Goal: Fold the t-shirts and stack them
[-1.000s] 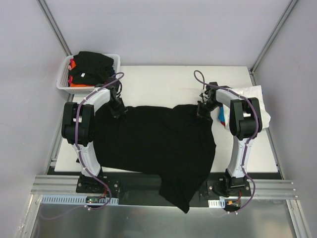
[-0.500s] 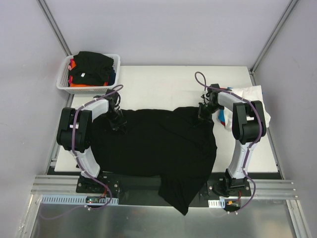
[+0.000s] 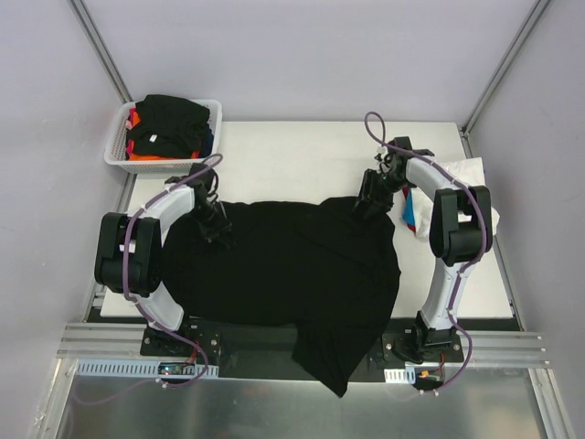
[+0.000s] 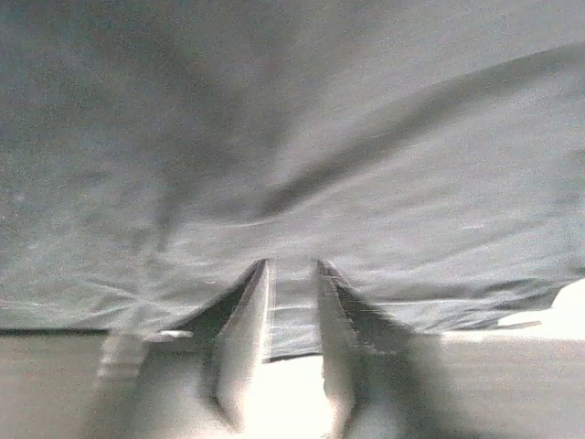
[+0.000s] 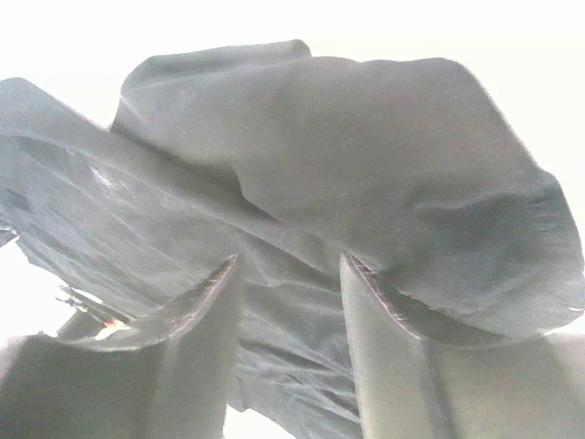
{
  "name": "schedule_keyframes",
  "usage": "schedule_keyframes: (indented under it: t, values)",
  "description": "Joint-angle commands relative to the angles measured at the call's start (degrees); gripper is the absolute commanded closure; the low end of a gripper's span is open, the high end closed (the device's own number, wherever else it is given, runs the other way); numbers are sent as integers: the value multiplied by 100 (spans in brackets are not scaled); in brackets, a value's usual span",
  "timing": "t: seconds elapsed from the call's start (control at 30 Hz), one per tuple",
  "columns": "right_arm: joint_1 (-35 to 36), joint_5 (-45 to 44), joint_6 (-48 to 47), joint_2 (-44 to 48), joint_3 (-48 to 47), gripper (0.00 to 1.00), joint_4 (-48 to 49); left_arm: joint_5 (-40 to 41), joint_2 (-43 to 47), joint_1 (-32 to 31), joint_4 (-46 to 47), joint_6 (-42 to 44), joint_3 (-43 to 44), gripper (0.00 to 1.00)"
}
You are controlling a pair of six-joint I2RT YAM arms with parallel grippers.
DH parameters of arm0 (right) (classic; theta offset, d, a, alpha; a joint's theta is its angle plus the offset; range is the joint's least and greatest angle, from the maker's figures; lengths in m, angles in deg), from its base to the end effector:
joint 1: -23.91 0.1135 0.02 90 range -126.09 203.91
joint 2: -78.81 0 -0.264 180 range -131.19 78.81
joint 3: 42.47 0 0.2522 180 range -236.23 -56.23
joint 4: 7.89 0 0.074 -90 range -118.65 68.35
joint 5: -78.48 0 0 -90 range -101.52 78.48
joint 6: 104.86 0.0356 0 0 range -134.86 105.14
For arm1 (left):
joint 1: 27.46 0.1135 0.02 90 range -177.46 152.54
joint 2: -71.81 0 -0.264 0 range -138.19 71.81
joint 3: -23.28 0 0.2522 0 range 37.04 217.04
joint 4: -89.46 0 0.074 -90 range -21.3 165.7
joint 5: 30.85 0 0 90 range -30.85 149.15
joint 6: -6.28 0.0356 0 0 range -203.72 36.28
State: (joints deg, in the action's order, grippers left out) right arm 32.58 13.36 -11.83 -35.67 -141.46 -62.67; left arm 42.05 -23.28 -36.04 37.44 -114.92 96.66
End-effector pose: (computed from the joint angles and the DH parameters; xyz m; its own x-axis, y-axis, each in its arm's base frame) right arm 0.4014 0.0764 0.1864 -0.9439 -0.0954 -0.3162 -0.2276 0.8817 0.4133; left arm 0.3030 -0.0563 0.1795 -0.9280 -0.3607 -0.0934 -0.3001 0.8721 -0.3866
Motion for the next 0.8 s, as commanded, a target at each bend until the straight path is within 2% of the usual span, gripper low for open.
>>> schedule_keyframes:
  t: [0.0,0.1,0.37,0.77]
  values:
    - [-488,200,145,75,-362,44,110,-170,210,-21,-296,-61,884,67]
    - [-769,210,128,-66,-564,42,103,-214,228,-65,-383,-158,1078,66]
    - [-1174,271,93,-470,-1171,42,6,-92,465,-100,-612,-44,727,66]
    - [-1174,464,-13,-752,-943,43,260,216,807,-109,-1139,18,815,66]
